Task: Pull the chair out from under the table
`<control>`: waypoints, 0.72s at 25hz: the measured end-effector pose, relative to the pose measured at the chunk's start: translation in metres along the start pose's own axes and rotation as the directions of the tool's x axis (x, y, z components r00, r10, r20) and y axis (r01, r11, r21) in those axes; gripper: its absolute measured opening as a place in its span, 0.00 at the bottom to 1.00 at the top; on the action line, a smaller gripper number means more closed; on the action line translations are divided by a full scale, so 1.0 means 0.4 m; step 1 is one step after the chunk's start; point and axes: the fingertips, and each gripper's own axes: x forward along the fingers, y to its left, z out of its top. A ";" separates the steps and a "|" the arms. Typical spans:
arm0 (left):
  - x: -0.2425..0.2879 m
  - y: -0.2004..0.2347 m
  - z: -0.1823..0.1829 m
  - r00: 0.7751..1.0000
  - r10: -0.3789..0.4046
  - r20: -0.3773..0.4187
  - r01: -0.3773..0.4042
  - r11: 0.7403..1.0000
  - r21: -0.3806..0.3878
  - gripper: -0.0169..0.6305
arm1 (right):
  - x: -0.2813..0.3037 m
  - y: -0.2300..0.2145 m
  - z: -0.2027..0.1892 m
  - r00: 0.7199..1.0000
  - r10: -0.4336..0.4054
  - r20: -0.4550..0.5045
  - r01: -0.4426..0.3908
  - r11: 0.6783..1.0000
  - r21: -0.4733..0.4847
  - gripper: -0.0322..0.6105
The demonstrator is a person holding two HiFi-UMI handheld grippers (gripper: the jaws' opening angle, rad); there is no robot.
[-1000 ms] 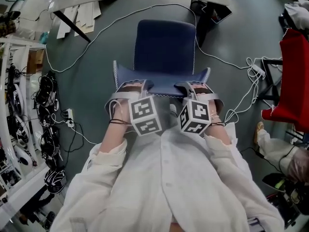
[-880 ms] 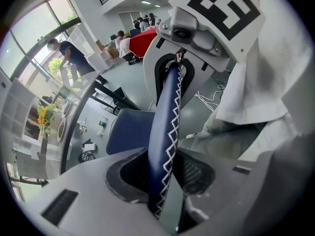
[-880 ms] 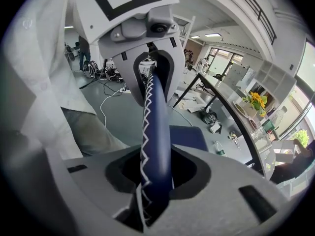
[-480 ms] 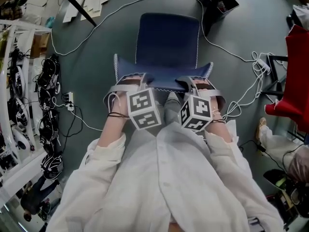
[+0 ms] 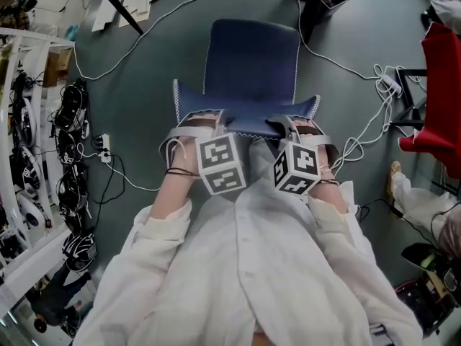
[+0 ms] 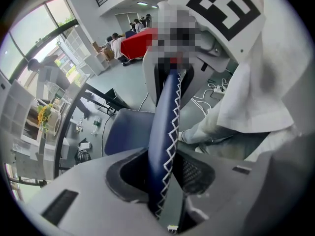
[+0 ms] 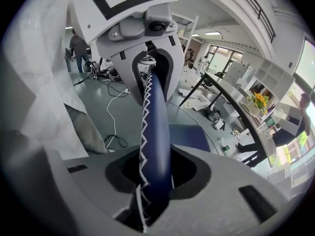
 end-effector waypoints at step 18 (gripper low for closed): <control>-0.086 -0.295 -0.065 0.996 -0.044 0.075 0.041 0.998 0.043 0.24 | -0.071 0.299 0.045 0.998 -0.035 -0.058 0.039 0.997 0.070 0.22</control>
